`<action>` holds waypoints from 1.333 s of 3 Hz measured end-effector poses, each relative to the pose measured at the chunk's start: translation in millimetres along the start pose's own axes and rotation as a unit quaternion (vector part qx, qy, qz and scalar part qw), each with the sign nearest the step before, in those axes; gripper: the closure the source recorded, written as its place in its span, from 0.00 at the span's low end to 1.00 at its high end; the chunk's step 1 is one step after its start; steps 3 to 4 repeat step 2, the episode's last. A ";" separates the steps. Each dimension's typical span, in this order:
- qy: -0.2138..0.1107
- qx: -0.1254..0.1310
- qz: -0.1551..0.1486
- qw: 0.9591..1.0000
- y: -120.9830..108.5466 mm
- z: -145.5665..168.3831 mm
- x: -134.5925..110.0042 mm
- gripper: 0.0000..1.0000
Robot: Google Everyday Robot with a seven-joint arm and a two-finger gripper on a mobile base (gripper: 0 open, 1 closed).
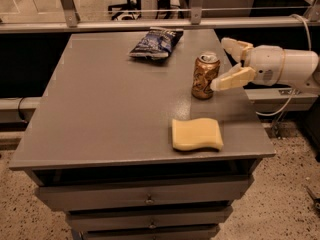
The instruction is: Place orange can upright
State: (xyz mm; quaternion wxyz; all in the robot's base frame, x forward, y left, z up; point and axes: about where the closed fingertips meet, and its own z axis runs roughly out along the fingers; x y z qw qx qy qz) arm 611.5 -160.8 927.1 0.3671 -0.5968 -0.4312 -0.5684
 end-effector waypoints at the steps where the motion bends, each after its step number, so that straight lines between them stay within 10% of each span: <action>1: -0.023 -0.030 -0.051 0.998 -18.0 -29.5 56.7 0.00; 4: -0.029 -0.031 -0.059 0.997 -25.1 -28.5 73.3 0.00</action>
Offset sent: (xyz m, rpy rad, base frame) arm -0.0259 -0.0141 0.0527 -0.0730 -0.0767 -0.0482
